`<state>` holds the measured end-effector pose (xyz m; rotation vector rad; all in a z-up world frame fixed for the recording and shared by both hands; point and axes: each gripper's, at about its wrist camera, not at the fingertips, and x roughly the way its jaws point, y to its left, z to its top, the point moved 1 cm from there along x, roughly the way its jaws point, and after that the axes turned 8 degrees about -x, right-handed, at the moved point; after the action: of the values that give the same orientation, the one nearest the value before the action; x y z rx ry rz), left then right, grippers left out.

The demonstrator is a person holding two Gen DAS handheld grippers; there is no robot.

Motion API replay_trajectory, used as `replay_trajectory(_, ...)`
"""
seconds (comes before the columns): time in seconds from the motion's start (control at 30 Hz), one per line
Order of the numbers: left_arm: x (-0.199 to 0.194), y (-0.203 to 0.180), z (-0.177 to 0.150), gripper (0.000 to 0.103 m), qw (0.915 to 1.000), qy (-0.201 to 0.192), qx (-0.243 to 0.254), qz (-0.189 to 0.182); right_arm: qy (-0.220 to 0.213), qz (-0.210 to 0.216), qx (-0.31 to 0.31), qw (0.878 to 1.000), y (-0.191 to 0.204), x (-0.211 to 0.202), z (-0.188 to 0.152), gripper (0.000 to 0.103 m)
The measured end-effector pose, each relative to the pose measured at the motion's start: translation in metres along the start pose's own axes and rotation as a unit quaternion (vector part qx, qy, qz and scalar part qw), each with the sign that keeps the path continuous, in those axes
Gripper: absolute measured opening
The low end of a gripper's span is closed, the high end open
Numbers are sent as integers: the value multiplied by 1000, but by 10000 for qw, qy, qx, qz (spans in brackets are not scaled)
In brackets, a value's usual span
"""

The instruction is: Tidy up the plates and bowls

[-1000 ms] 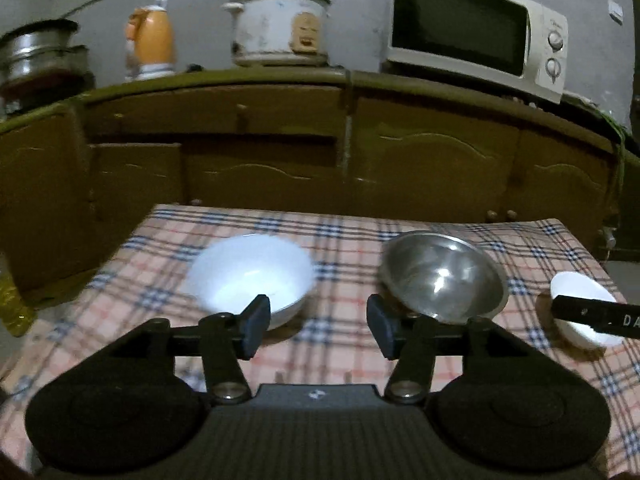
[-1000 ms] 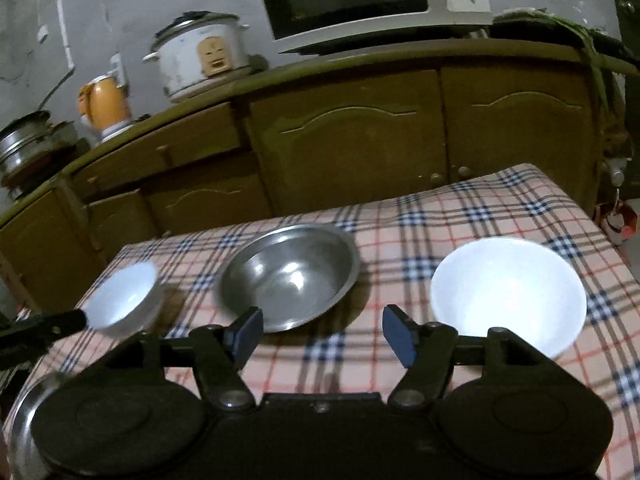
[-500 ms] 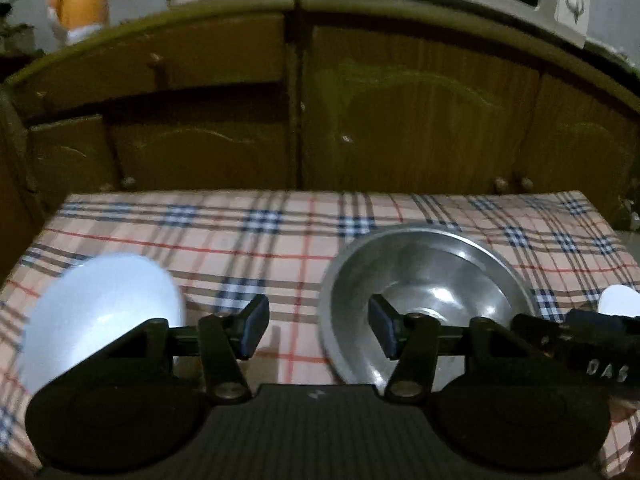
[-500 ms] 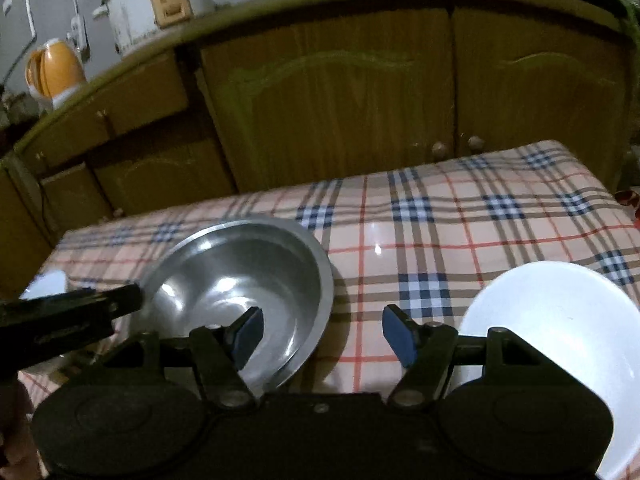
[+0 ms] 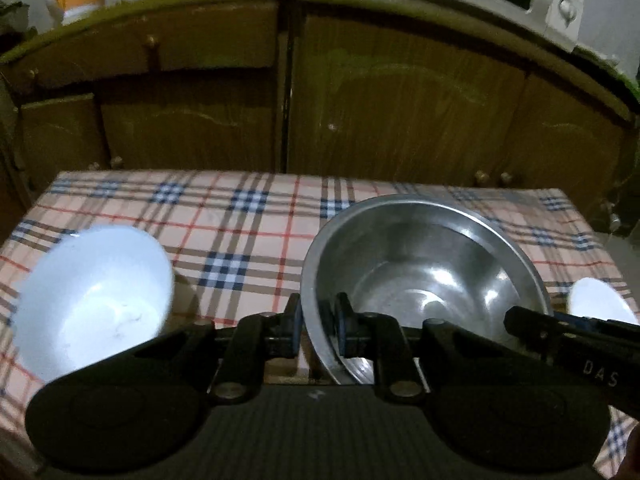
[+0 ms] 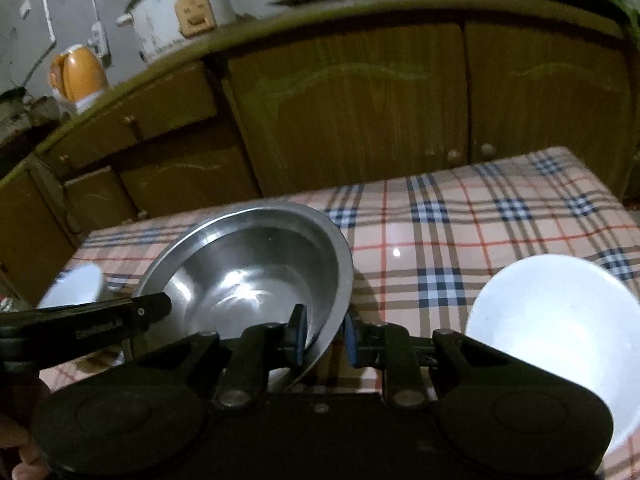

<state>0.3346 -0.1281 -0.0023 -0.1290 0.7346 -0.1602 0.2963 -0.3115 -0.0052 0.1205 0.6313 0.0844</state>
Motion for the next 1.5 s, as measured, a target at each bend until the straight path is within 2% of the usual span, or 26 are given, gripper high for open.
replay_trajectory(0.4,-119,-19,-15,19,9984,-540,192,-27,-557,68,-174,9983,23,-126,-6,25)
replay_trajectory(0.73,-196,-25,-60,19,9975,-670,155,-149,-837,31,-174,9963,37,-223,-56,25)
replay_trajectory(1.1,-215,-27,-99,20,9980,-526,230,-260,-840,-123,-149,9963,40,-261,-101,25)
replay_trajectory(1.5,-193,-30,-131,20,9988,-249,371,-213,-508,-294,-49,9983,28,-244,-135,25)
